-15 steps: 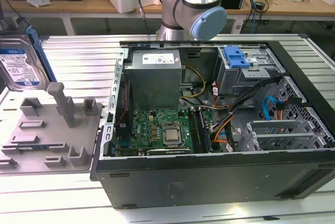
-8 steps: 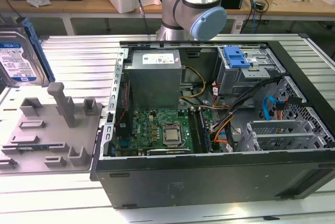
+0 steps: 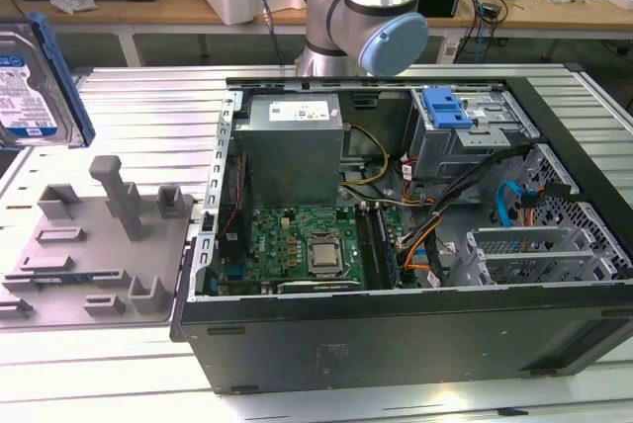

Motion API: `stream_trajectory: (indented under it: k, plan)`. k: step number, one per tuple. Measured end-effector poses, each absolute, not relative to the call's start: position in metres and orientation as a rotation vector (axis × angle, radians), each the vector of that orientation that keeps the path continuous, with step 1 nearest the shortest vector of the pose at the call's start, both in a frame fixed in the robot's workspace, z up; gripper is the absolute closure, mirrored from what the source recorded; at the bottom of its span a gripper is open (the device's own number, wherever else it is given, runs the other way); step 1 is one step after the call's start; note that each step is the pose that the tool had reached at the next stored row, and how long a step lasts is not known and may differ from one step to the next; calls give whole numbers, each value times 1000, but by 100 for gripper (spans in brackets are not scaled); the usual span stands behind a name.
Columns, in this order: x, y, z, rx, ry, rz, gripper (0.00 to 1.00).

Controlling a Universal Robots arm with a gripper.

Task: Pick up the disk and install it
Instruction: 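Pick up the disk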

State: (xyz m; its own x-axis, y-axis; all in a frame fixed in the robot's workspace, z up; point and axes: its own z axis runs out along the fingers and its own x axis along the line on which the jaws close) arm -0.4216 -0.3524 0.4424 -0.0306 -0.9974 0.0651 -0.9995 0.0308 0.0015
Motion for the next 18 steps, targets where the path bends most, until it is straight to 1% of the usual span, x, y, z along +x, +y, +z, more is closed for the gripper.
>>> stream_trajectory:
  k: [14,18]
  plan:
    - [-420,-352,488,2155,-2223,76,63]
    - [-420,-352,493,2156,-2224,77,63]
